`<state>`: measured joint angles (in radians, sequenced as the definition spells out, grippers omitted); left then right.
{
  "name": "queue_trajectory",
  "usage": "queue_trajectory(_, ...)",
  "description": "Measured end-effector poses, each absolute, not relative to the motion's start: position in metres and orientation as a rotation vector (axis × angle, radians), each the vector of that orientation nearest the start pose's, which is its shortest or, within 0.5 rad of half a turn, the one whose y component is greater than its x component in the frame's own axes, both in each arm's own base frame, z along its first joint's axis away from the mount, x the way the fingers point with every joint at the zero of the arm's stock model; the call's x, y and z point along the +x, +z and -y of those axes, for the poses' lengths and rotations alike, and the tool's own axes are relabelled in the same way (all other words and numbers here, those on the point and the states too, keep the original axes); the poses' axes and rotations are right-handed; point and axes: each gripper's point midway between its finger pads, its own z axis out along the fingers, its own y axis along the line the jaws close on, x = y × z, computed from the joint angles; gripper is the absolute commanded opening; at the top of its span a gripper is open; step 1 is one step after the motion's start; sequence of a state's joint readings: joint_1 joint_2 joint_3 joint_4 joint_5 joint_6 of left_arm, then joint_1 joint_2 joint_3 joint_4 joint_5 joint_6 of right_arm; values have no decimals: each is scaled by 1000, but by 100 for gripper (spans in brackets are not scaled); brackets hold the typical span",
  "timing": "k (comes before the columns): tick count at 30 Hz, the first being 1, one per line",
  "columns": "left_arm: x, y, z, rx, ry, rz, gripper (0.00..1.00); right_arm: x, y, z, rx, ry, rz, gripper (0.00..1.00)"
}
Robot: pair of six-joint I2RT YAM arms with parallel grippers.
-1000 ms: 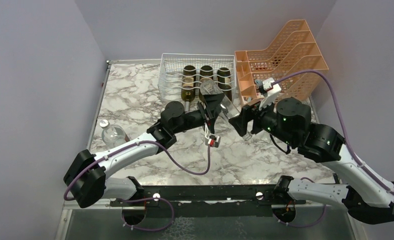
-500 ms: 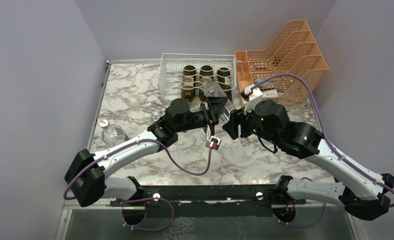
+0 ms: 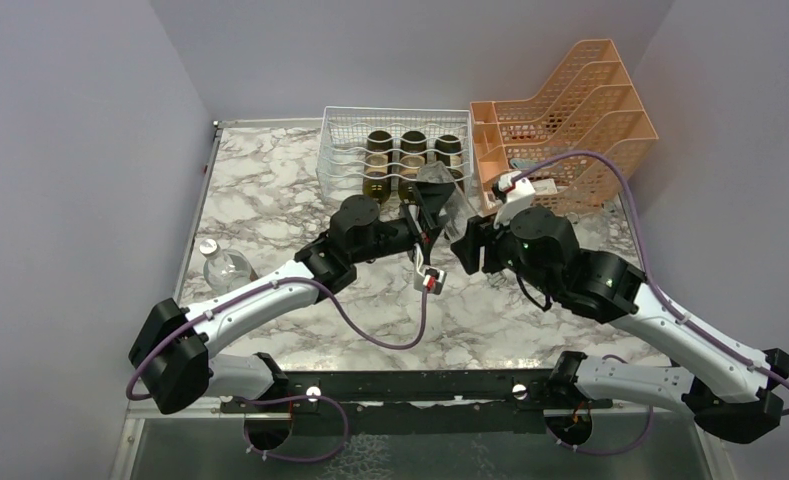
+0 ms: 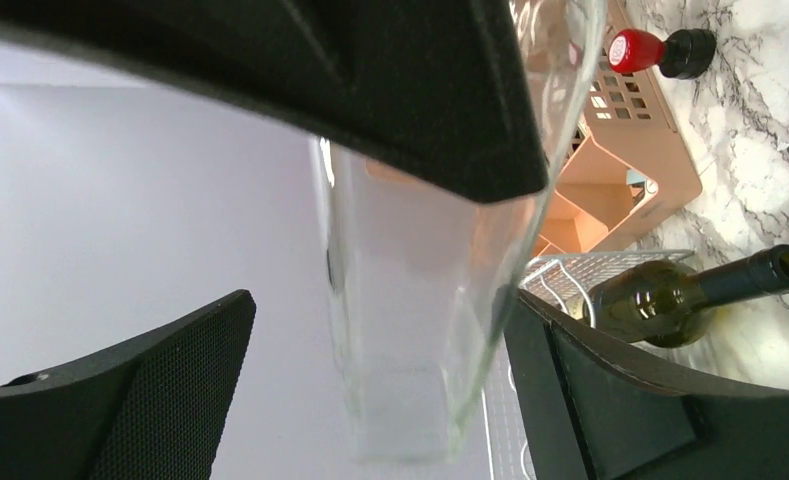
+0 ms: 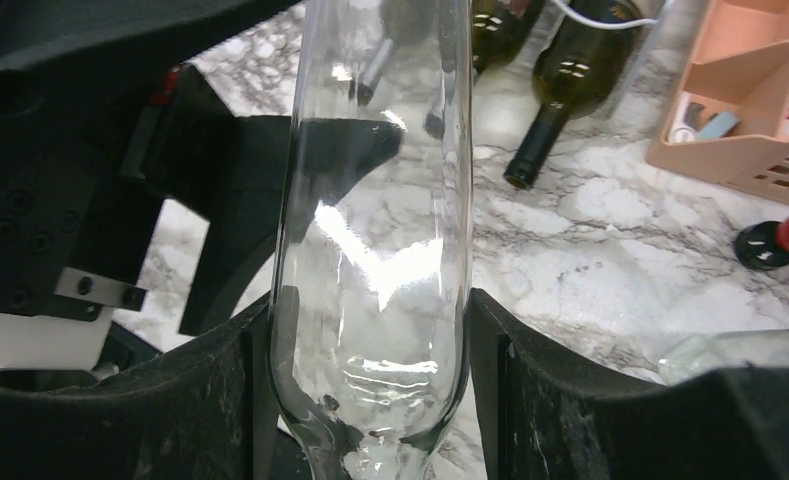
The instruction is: Put the wine bottle on the wine rack
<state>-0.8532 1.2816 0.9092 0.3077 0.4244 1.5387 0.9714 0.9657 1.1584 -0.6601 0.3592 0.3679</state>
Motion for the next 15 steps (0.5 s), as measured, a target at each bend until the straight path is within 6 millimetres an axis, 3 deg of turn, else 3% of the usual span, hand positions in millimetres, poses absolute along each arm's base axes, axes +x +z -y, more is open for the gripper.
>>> queue_trajectory(9, 264, 307, 344, 1552, 95, -438, 99, 218, 312, -187, -204, 404, -1920, 1)
queue_trajectory(15, 273, 308, 327, 1423, 16, -655, 99, 221, 314, -176, -126, 376, -1902, 1)
